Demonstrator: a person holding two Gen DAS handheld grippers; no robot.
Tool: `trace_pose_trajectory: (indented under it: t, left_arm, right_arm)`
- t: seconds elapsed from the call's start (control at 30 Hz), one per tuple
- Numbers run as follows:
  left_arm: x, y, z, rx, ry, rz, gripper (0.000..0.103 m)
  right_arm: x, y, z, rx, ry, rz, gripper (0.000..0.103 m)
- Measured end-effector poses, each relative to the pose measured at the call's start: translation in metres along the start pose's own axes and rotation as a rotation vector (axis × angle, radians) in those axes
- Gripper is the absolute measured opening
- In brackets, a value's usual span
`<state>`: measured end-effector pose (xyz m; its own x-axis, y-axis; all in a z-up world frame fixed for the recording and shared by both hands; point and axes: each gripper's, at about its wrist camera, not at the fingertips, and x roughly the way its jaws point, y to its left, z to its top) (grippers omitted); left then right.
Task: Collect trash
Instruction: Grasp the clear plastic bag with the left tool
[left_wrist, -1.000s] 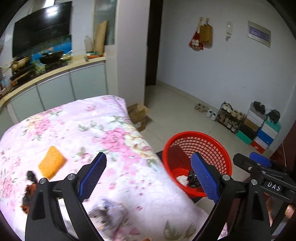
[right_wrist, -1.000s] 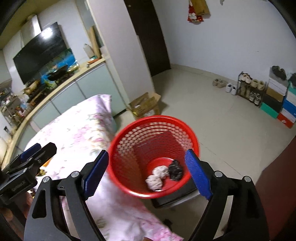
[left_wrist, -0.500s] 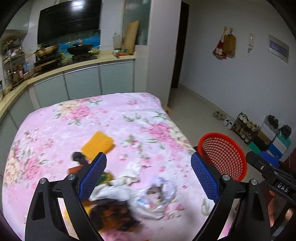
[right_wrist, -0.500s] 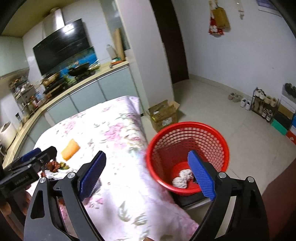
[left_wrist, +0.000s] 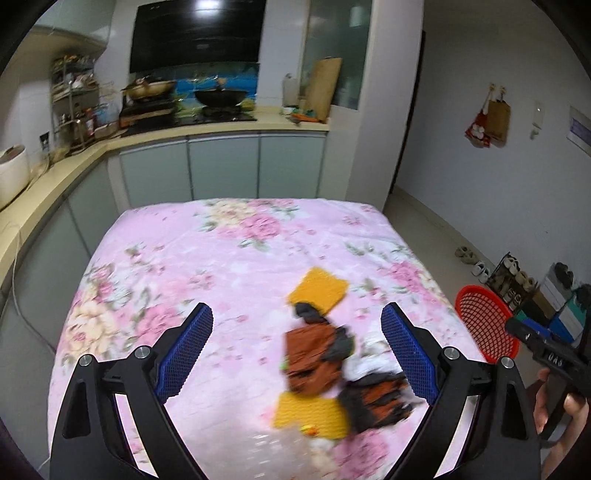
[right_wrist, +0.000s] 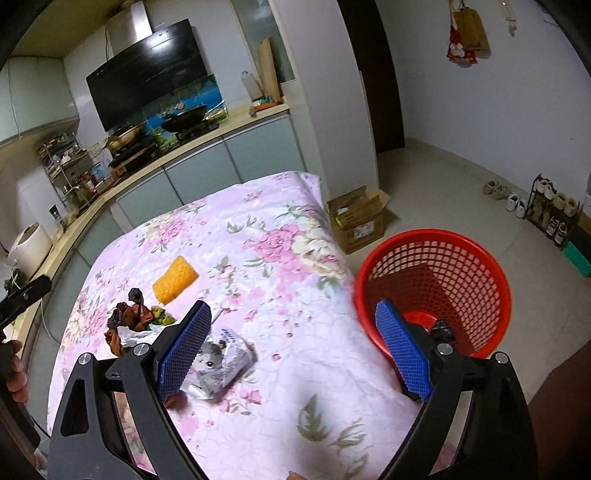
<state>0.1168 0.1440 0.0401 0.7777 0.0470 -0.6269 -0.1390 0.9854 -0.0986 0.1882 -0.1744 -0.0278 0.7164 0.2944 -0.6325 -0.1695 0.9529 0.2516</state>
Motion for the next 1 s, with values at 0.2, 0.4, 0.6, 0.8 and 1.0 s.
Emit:
trace_pose_trajectory:
  t: [0.2, 0.4, 0.6, 0.8, 1.0]
  left_arm:
    - [-0.007, 0.046, -0.023, -0.042, 0.035, 0.038, 0.089]
    - [-0.004, 0.054, -0.057, -0.077, 0.122, -0.057, 0.089]
    - [0.022, 0.034, -0.097, -0.036, 0.217, -0.057, 0.089]
    - [0.033, 0.035, -0.115, -0.043, 0.234, -0.049, 0.089]
    - [0.042, 0.042, -0.116, -0.059, 0.234, -0.082, 0.06]
  right_arm:
    - [0.009, 0.017, 0.001, -0.026, 0.018, 0.032, 0.088]
    - [0.018, 0.026, 0.002, -0.038, 0.041, 0.057, 0.088]
    - [0.023, 0.044, 0.001, -0.079, 0.057, 0.082, 0.088]
    - [0.029, 0.061, 0.001, -0.119, 0.069, 0.096, 0.088]
    - [0.041, 0.084, 0.001, -0.161, 0.091, 0.12, 0.088]
